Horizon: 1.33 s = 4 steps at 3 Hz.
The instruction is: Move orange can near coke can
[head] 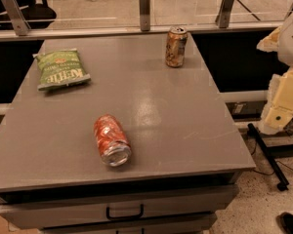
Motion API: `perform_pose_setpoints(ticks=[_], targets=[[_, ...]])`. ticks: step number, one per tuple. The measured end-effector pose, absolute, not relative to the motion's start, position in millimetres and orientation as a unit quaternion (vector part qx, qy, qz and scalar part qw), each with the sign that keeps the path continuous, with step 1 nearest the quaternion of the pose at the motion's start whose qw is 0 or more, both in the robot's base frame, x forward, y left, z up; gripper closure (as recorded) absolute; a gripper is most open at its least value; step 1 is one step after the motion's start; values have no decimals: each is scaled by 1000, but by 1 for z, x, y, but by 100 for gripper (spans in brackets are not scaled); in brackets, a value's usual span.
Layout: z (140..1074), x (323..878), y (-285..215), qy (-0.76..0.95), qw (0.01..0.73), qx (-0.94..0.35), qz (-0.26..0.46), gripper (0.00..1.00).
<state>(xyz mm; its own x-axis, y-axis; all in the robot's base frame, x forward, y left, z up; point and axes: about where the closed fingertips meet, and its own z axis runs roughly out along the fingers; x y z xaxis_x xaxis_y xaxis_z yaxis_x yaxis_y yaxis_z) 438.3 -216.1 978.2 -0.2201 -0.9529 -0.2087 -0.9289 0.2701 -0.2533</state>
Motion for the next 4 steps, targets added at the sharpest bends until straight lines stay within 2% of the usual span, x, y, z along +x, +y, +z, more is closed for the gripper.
perform_pose_setpoints(ticks=[1,2,4], targets=[[978,438,-216,780,162,-603,-37,0],[965,462,-214,780,191,-595,-29,0],[921,587,-210,780,301,-548,-15,0]])
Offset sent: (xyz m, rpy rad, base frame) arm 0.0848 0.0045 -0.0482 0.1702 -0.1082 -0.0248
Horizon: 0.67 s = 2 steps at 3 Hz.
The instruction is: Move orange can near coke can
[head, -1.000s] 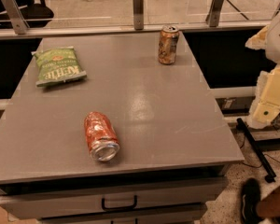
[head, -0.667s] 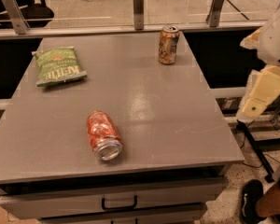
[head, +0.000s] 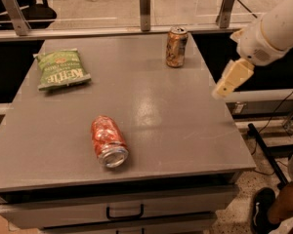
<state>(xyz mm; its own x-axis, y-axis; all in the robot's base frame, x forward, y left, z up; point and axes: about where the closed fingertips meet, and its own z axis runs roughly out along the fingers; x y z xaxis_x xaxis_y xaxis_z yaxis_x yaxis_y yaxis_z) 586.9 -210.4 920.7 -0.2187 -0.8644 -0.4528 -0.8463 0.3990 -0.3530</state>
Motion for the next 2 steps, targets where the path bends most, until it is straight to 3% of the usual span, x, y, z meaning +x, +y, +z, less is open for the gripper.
perform_pose_setpoints(ticks=[1,2], targets=[[909,643,-202,783,343,-518,6,0],[909,643,-202,783,343,-518,6,0]])
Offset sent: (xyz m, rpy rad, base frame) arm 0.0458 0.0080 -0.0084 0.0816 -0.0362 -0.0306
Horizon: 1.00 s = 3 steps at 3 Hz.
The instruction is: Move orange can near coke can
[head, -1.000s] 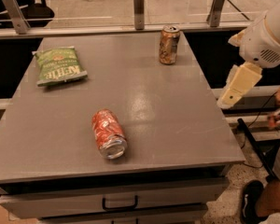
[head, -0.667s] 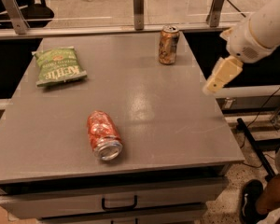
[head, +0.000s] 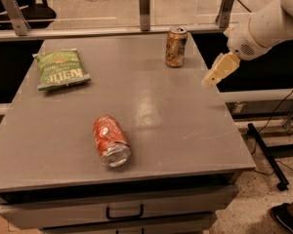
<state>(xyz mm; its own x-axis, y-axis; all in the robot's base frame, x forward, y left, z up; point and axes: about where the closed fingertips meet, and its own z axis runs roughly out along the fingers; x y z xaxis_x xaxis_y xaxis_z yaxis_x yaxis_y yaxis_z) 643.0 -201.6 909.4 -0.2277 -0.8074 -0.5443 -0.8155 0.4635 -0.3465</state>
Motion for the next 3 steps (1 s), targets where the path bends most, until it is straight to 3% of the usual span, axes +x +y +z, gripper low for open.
perform_pose_setpoints(ticks=[3], targets=[[899,742,-150,779,453,-426,84,0]])
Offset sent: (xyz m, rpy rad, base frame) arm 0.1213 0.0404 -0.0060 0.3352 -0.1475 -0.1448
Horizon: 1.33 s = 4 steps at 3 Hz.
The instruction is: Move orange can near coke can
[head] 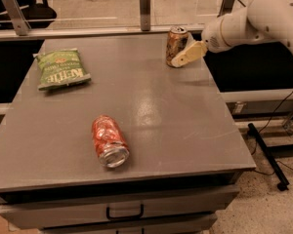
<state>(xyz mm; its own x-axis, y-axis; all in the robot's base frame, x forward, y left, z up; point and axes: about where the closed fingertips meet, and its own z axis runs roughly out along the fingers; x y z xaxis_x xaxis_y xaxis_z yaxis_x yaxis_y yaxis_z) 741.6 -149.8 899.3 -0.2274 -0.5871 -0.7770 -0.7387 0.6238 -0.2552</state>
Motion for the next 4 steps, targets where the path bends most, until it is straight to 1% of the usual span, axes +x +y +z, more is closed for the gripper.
perform_pose_setpoints(ticks=[1,2,4], targets=[[886,762,-129,780,467,-396,130,0],[878,768,-112,780,471,-379,162,18],[902,754,-91,759,488,-374,212,65]])
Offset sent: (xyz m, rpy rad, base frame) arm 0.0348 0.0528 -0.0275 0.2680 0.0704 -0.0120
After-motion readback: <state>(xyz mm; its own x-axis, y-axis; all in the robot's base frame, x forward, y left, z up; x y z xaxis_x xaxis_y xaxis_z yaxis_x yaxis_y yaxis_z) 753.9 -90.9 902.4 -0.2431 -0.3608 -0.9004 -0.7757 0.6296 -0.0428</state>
